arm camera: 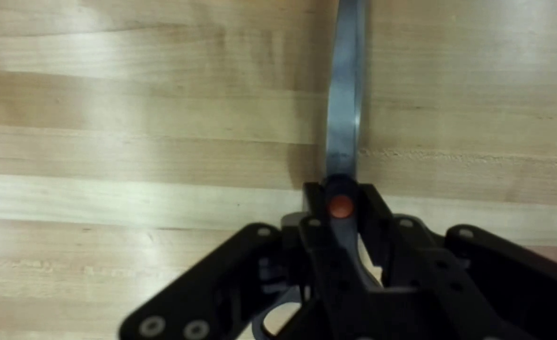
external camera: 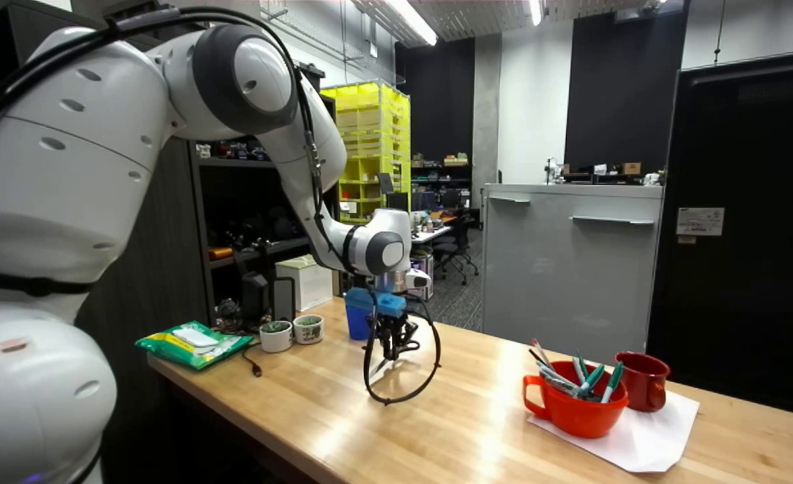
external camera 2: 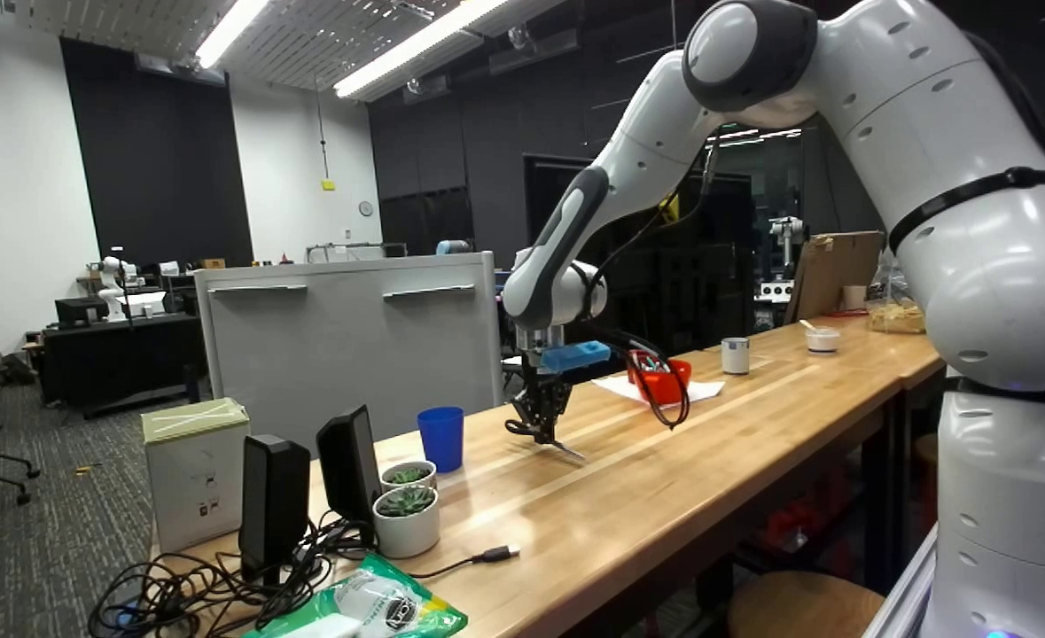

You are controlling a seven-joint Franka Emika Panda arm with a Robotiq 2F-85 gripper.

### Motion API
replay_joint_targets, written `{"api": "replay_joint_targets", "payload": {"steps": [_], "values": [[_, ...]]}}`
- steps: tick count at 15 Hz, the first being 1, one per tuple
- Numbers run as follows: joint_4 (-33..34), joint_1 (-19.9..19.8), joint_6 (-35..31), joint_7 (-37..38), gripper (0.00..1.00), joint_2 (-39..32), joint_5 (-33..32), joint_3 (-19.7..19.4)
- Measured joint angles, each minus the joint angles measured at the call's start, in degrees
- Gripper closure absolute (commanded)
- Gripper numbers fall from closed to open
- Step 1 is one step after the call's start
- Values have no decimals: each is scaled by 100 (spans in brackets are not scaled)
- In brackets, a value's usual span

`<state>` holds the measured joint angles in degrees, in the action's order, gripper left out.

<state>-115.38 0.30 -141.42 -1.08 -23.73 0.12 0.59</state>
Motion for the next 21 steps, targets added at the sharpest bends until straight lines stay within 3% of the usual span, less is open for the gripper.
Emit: {"api": "replay_joint_targets", "payload": {"steps": [3, 4, 6, 13, 21], "values": [[171, 45, -10, 90, 94, -222, -41, 0], [229, 56, -10, 107, 59, -288, -53, -2], [329, 62, -6, 152, 49, -357, -82, -3], [319, 62, -21, 158, 3, -326, -393, -25], [-581, 15, -30, 28, 0, 707, -526, -65]]}}
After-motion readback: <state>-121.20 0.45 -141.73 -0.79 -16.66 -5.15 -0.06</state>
